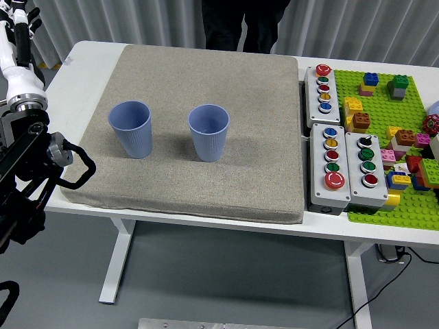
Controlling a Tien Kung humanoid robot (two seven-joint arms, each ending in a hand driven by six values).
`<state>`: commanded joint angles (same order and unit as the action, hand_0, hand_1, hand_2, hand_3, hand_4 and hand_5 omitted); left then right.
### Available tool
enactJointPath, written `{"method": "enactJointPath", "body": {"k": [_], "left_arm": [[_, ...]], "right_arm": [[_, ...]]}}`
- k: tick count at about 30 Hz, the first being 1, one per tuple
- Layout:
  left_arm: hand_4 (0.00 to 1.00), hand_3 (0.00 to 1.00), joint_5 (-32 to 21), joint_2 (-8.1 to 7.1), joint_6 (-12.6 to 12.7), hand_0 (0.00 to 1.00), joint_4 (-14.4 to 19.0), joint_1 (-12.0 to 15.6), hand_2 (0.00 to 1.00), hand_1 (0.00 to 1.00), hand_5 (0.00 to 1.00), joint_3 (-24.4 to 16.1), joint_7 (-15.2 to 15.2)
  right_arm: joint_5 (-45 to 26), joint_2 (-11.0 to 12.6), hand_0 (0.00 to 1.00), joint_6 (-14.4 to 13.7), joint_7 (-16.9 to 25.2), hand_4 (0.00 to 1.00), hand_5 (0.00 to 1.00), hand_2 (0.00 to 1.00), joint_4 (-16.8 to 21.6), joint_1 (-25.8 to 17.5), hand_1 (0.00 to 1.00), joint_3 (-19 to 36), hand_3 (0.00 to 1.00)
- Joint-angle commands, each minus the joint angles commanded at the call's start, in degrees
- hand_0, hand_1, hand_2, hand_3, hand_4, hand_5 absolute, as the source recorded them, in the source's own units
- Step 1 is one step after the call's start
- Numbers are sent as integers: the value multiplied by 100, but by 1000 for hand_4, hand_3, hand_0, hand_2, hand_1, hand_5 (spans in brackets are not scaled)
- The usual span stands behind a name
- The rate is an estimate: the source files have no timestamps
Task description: Pick cup pour cup place
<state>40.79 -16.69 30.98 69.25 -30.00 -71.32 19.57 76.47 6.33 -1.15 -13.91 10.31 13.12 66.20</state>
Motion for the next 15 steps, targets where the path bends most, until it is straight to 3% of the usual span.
{"method": "enactJointPath", "body": {"k": [5,7,15], "left_arm": [[786,852,-1030,-45,-973,764,-293,-42,839,763,998,-178,-137],[786,852,-1329,-50,-1176,764,-336,-30,839,763,998,-205,-154],[779,861,-1051,-45,-1116,765,-284,18,848,765,998,-242,-190]], "right_arm": [[-34,-9,685,-5,-1,2,11,570,0,-14,650,-35,580],[-38,-17,685,-7,-4,2,11,570,0,-28,650,-44,580],[-12,-27,686,4,-15,2,12,572,0,-79,650,-48,580]]}}
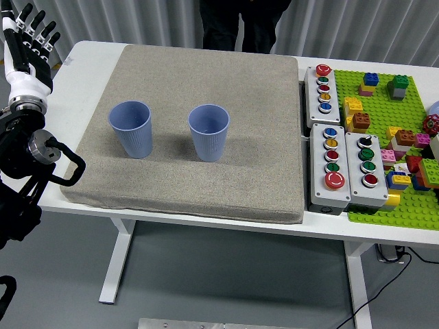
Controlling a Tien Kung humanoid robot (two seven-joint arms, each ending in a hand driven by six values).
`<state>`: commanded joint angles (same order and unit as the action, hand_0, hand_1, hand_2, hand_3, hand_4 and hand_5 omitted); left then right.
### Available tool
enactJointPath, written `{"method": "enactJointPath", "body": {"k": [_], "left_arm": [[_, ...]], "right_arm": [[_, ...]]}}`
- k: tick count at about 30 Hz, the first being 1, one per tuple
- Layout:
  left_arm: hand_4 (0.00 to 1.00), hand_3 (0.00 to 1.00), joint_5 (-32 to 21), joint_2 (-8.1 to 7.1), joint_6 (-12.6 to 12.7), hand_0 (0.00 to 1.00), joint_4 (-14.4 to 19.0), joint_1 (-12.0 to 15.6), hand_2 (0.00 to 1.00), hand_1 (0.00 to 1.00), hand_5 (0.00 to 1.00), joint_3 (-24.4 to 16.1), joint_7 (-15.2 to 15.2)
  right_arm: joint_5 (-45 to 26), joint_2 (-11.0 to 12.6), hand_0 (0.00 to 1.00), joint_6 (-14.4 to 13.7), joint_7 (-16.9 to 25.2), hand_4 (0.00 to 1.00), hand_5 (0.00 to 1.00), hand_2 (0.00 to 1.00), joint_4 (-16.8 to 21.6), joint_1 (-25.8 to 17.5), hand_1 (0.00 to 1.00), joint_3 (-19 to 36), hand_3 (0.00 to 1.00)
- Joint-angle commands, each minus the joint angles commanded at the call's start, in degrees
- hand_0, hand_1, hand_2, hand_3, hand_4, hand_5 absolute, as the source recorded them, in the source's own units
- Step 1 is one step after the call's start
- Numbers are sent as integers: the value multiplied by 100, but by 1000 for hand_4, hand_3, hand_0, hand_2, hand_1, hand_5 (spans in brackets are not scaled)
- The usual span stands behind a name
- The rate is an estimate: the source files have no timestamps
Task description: Pick cup pour cup place
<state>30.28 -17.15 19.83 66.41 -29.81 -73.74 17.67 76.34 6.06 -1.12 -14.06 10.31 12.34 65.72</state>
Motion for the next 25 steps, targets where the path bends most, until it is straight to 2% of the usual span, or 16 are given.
{"method": "enactJointPath", "body": {"k": [12,16,18,21,25], "left_arm": [[779,860,9,5,-40,767,-144,-40,859,765,998,-55,-11],[778,861,70,-13,-174,767,-336,-97,859,765,998,-179,-43],[778,861,120,-38,-340,767,-488,-139,859,765,998,-262,-56],[776,861,241,-119,-546,767,-678,-180,853,762,998,-349,-108],[776,861,118,-407,-653,767,-799,-234,853,762,998,-62,-165]], "right_arm": [[-81,-9,686,-20,2,2,19,572,0,19,649,-46,580],[-99,-9,686,-20,0,2,18,572,0,26,649,-61,581],[-107,-8,686,-21,1,2,18,572,0,29,649,-65,581],[-100,-4,685,-20,4,2,18,573,0,35,649,-59,580],[-99,-4,685,-26,8,2,18,573,0,53,649,-47,580]]}}
